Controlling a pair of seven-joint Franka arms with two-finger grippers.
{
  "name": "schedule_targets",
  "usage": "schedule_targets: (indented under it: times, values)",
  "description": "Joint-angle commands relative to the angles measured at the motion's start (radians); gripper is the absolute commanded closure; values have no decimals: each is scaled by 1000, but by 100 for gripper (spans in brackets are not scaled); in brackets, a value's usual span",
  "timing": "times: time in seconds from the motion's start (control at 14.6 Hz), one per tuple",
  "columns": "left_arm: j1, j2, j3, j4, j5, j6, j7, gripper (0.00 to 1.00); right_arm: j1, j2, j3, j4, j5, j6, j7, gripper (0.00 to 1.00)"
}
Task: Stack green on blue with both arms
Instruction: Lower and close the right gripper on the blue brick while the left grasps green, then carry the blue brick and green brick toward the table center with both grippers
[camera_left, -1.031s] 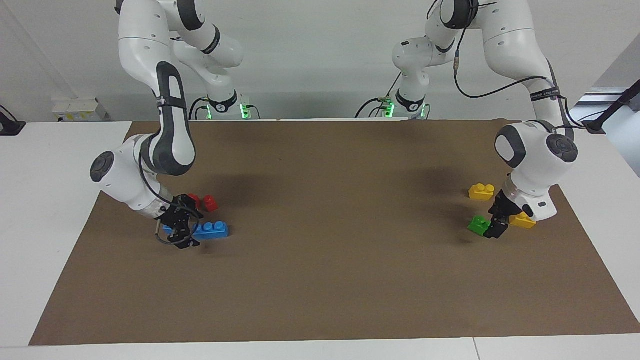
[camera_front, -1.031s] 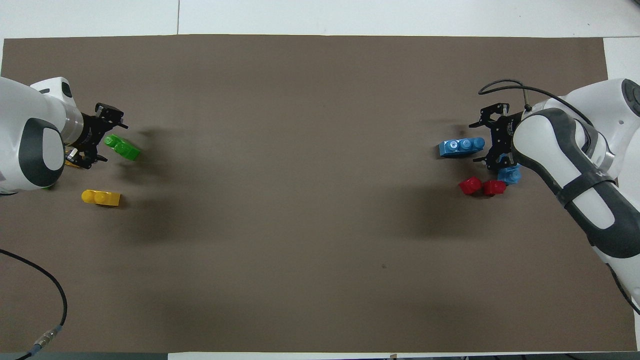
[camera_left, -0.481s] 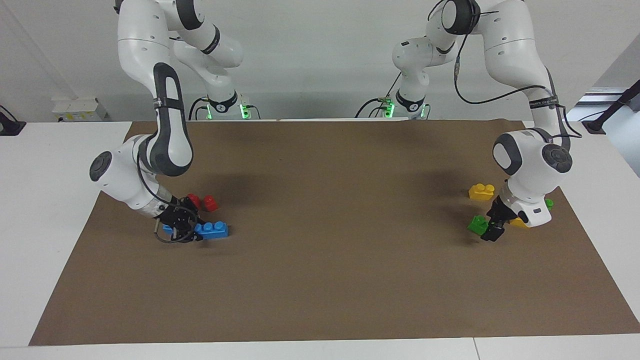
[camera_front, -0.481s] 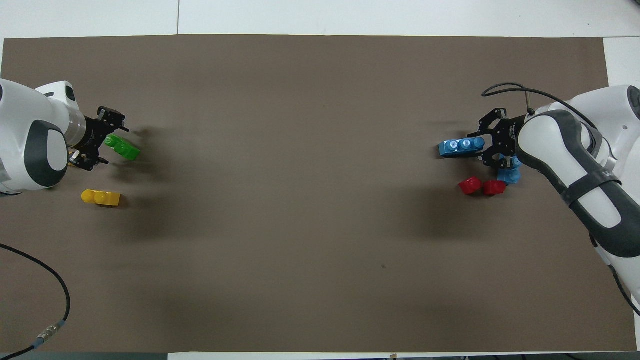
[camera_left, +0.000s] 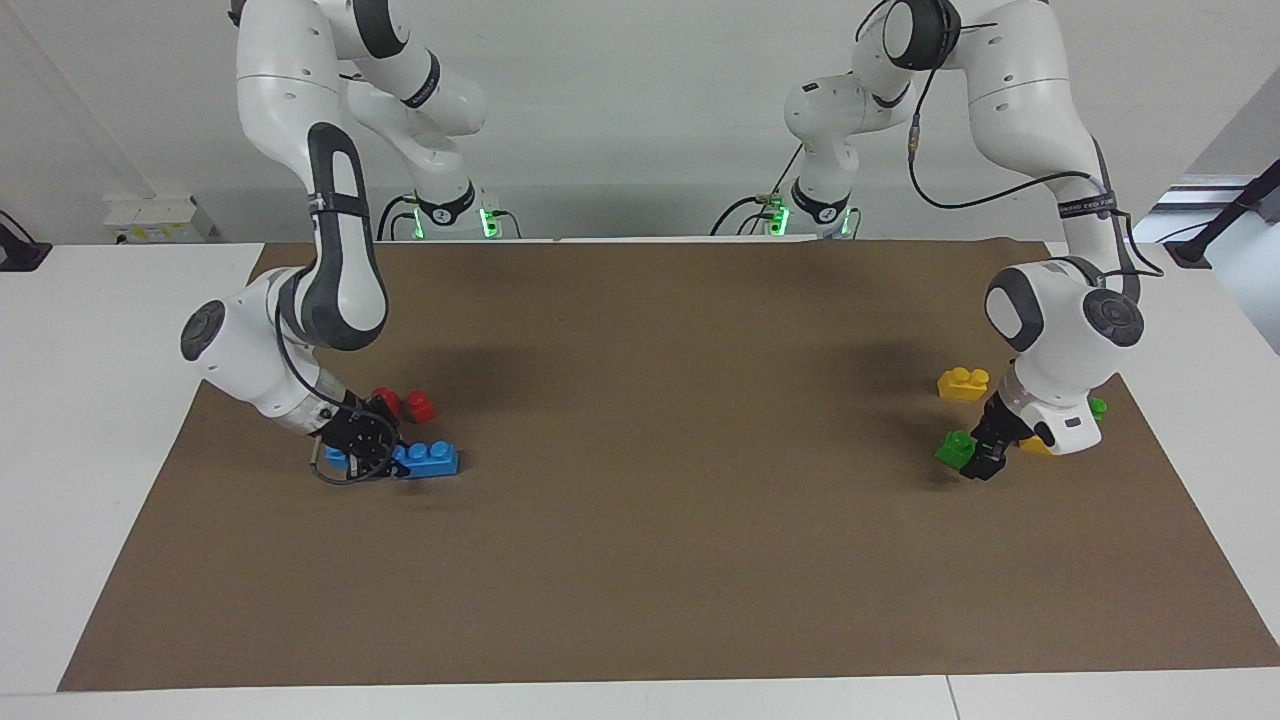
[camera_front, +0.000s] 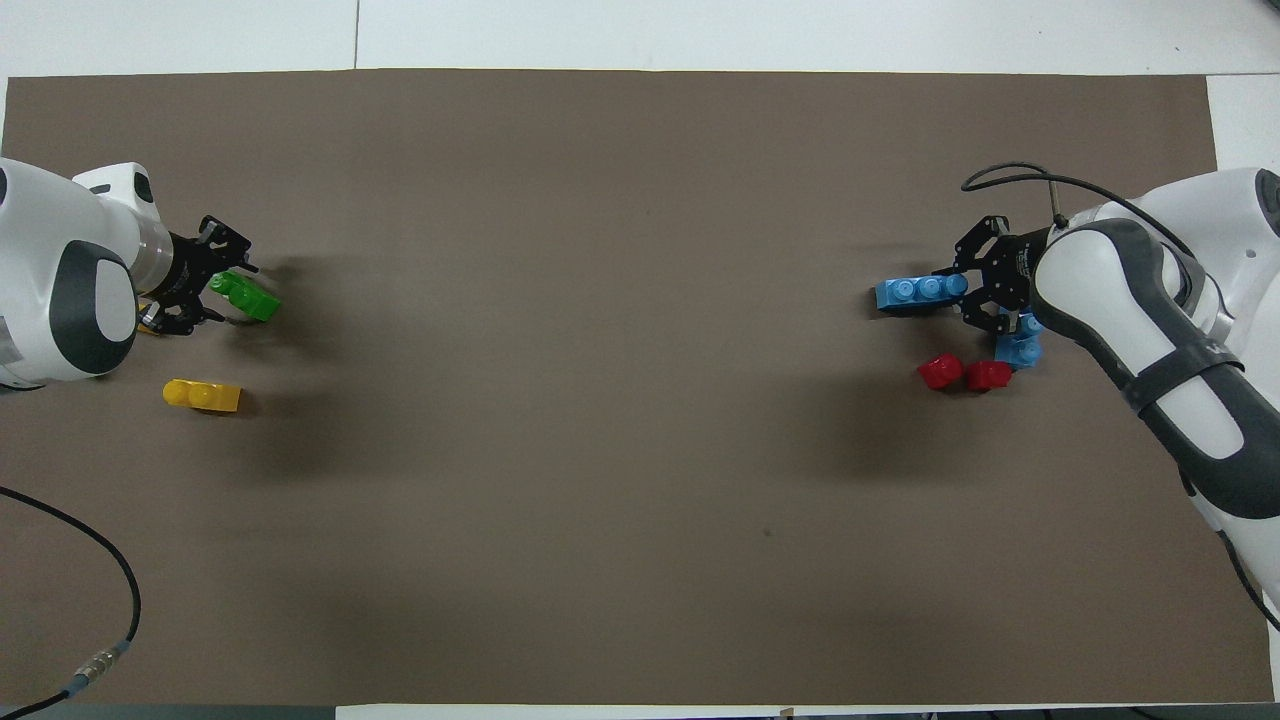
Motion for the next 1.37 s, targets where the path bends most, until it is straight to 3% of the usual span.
schedule_targets:
  times: [0.0, 0.07, 0.55, 0.82, 0.96, 1.31]
  values:
    - [9, 5, -5, -4, 14, 24, 23, 94, 2, -19, 7, 40, 25, -67, -8, 100]
    - [9, 5, -5, -2, 14, 26, 26, 100, 6, -21, 9, 66, 28, -101, 18, 100]
    - [-1, 4, -5, 13, 11, 1, 46, 100, 172, -99, 12, 102, 32, -133, 239, 100]
    - [-5, -57, -5, 9, 5, -65, 15, 100, 291, -122, 10, 93, 32, -125, 340, 96]
    - [-8, -100, -7, 7, 5, -110, -58, 100, 354, -140, 12, 41, 32, -63, 380, 86]
    - [-56, -194, -11, 1, 5, -209, -209, 100, 478, -149, 12, -56, 32, 149, 556, 88]
